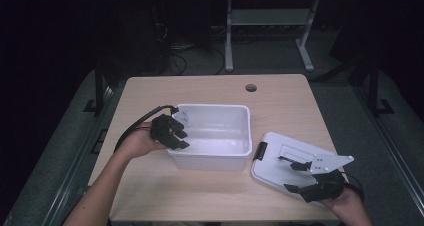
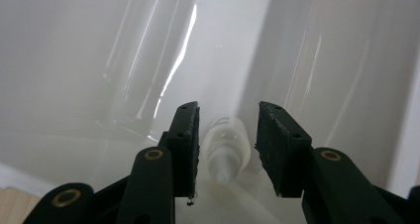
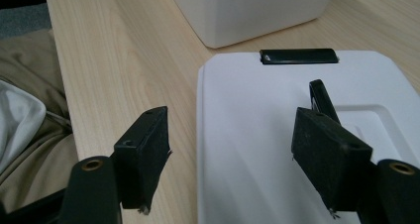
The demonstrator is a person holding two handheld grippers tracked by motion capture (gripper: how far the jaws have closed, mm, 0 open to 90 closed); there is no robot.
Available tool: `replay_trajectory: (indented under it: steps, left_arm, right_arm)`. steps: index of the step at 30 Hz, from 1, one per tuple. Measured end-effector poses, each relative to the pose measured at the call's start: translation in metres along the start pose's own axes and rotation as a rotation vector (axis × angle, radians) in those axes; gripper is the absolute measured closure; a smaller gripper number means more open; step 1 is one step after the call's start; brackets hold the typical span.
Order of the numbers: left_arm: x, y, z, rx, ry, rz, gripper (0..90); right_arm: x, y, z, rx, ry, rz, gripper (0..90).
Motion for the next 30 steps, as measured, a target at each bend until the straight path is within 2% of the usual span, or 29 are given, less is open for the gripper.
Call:
replay_trajectory:
  steps: [7,15,24,30]
  left_arm:
    - [-0.001,-0.004,0.002,0.003,0.001,0.01,59.6]
    - [0.0,-0.016,0.007,0.017,-0.006,0.031,59.1]
    - [-0.003,-0.042,0.02,0.009,0.004,0.086,56.7]
    - [0.003,-0.056,0.029,-0.003,0.008,0.083,55.2]
  right_arm:
    - [-0.001,-0.001,-0.001,0.003,0.007,0.003,30.2]
    - [0.0,0.001,-0.002,0.0,0.001,-0.008,29.9]
    - [-0.001,0.003,-0.003,-0.004,0.001,-0.012,29.6]
    - [-0.002,0.003,-0.003,-0.001,-0.002,-0.009,29.6]
Point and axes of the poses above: each handheld gripper's, and its own axes: y roughly forward along the jaws, x roughly out of its underside, z roughly to its right, the point moved 6 cm from there along y, roughly forward along the jaws, and after that the axes turned 7 degrees about x, right-handed, at the moved point
